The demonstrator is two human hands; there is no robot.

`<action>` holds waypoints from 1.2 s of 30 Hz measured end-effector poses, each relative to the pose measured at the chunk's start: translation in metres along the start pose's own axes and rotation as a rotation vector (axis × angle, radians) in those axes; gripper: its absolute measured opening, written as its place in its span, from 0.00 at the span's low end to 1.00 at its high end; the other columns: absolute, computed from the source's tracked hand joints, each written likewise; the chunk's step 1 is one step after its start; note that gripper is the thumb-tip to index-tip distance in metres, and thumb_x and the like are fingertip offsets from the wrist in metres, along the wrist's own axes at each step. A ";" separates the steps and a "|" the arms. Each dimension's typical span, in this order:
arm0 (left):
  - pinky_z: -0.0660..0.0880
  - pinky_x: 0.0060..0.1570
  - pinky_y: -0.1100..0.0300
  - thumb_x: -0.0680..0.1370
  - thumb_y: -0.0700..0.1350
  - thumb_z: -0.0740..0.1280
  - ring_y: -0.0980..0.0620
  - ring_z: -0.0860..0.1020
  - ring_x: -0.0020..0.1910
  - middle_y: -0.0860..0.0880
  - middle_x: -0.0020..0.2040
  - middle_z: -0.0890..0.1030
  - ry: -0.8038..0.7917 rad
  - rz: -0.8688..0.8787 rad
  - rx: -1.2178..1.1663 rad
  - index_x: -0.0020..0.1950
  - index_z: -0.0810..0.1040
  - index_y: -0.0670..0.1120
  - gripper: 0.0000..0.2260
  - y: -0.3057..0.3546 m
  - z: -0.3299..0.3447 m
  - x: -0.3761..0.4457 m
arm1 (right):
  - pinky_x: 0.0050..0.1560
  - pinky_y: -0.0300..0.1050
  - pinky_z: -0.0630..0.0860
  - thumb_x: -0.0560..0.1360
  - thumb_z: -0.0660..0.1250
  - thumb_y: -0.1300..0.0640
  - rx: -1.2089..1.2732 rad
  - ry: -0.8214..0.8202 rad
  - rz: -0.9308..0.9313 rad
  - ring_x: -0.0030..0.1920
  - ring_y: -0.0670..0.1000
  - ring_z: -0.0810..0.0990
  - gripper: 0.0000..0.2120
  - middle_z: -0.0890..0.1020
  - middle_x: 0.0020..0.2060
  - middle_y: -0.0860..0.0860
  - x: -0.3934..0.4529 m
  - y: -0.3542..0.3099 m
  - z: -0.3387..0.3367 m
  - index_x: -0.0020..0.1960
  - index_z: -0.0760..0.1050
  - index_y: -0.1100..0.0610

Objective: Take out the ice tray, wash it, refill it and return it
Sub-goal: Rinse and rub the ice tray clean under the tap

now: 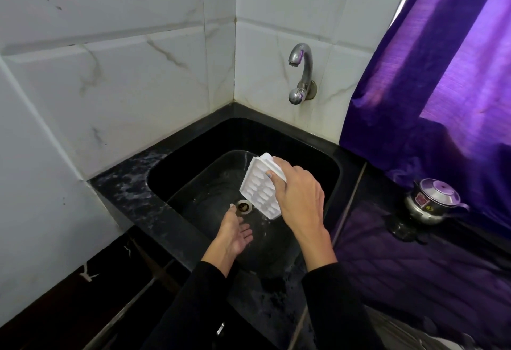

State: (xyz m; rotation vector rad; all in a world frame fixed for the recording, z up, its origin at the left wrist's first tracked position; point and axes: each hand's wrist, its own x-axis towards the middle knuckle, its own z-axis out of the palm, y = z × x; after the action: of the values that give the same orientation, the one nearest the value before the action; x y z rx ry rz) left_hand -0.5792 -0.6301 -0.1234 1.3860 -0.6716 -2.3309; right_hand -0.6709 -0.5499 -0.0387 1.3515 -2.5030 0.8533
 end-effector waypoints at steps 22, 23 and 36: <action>0.61 0.71 0.47 0.82 0.57 0.52 0.39 0.61 0.74 0.36 0.75 0.60 0.018 0.019 0.223 0.76 0.55 0.38 0.30 0.019 -0.026 0.016 | 0.43 0.42 0.74 0.79 0.65 0.51 0.262 0.391 0.393 0.43 0.48 0.80 0.15 0.84 0.45 0.50 -0.046 -0.010 0.026 0.64 0.78 0.51; 0.61 0.71 0.48 0.82 0.57 0.52 0.39 0.62 0.73 0.36 0.75 0.61 0.026 0.029 0.239 0.76 0.56 0.38 0.30 0.017 -0.029 0.019 | 0.45 0.42 0.76 0.79 0.65 0.50 0.292 0.427 0.428 0.44 0.46 0.80 0.15 0.85 0.46 0.49 -0.051 -0.009 0.029 0.64 0.78 0.51; 0.71 0.63 0.48 0.81 0.57 0.56 0.45 0.76 0.59 0.47 0.58 0.78 0.061 0.373 0.702 0.62 0.76 0.46 0.20 -0.016 0.026 0.005 | 0.42 0.32 0.73 0.78 0.66 0.49 0.688 0.663 0.942 0.47 0.41 0.80 0.07 0.82 0.45 0.43 -0.098 0.071 -0.035 0.55 0.77 0.47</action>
State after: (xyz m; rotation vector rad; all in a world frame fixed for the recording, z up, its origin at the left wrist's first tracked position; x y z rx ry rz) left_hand -0.6056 -0.6137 -0.1257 1.4106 -1.6757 -1.8125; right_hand -0.6766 -0.4302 -0.0783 -0.2190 -2.2394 2.0295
